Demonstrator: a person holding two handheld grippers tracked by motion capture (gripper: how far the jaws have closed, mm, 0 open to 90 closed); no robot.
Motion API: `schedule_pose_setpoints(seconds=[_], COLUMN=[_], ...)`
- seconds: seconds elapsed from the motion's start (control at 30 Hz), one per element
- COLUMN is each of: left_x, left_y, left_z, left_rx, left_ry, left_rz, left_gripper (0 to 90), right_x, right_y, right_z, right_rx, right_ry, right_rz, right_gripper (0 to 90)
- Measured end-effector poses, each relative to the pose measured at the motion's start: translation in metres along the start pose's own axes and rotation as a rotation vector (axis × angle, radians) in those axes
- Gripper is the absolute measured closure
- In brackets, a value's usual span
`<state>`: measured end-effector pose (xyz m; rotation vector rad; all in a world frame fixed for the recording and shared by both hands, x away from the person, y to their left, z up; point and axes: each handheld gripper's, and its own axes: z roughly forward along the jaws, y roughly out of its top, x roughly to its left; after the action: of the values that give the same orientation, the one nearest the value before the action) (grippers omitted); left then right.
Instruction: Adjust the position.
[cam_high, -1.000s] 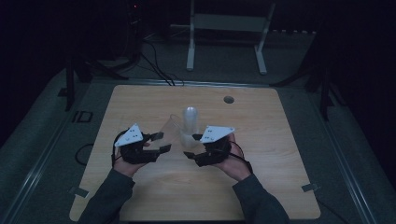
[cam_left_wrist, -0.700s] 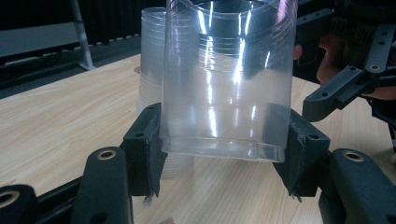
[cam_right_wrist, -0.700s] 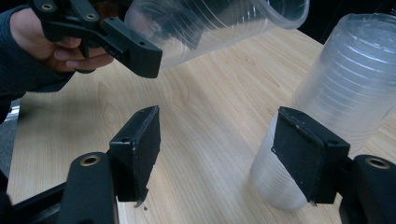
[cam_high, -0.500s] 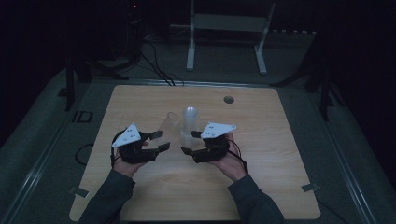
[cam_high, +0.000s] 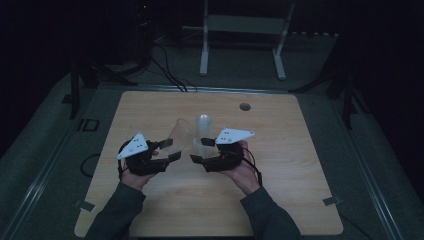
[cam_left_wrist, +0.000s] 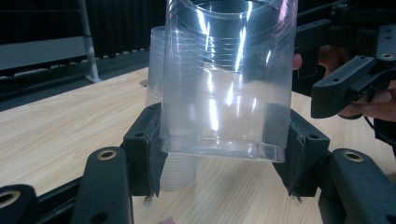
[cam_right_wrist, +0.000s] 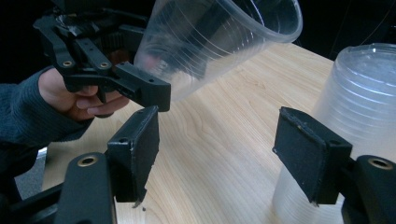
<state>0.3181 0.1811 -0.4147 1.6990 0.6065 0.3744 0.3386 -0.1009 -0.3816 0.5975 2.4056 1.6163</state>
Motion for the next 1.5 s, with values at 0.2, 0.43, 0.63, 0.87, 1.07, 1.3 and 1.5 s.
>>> schedule_pose_setpoints(seconds=[0.2, 0.43, 0.63, 0.87, 1.07, 1.3, 1.5], left_x=[-0.001, -0.002, -0.003, -0.004, -0.005, -0.008, -0.010], left_y=[0.001, 0.000, 0.000, 0.000, -0.001, -0.001, 0.000], left_z=[-0.001, -0.002, -0.002, 0.000, 0.001, 0.002, 0.003], left_rx=[-0.014, -0.037, -0.053, -0.058, -0.061, -0.075, -0.078], left_ry=[0.004, 0.013, 0.017, 0.019, 0.020, 0.012, 0.000], left_rz=[-0.005, -0.012, -0.017, -0.014, -0.015, -0.014, -0.008], left_gripper=[41.3, 41.3, 41.3, 41.3, 41.2, 41.2, 41.2], right_x=[-0.001, 0.000, -0.001, -0.002, -0.004, -0.006, -0.008], right_y=[0.003, 0.006, 0.009, 0.011, 0.013, 0.014, 0.016], right_z=[0.000, 0.001, 0.002, 0.003, 0.004, 0.008, 0.010], right_rx=[-0.028, -0.058, -0.093, -0.127, -0.147, -0.177, -0.213], right_ry=[0.018, 0.034, 0.049, 0.066, 0.077, 0.114, 0.139], right_rz=[0.028, 0.049, 0.078, 0.113, 0.140, 0.175, 0.204], right_gripper=[29.8, 28.3, 28.2, 28.0, 25.1, 24.4, 24.0])
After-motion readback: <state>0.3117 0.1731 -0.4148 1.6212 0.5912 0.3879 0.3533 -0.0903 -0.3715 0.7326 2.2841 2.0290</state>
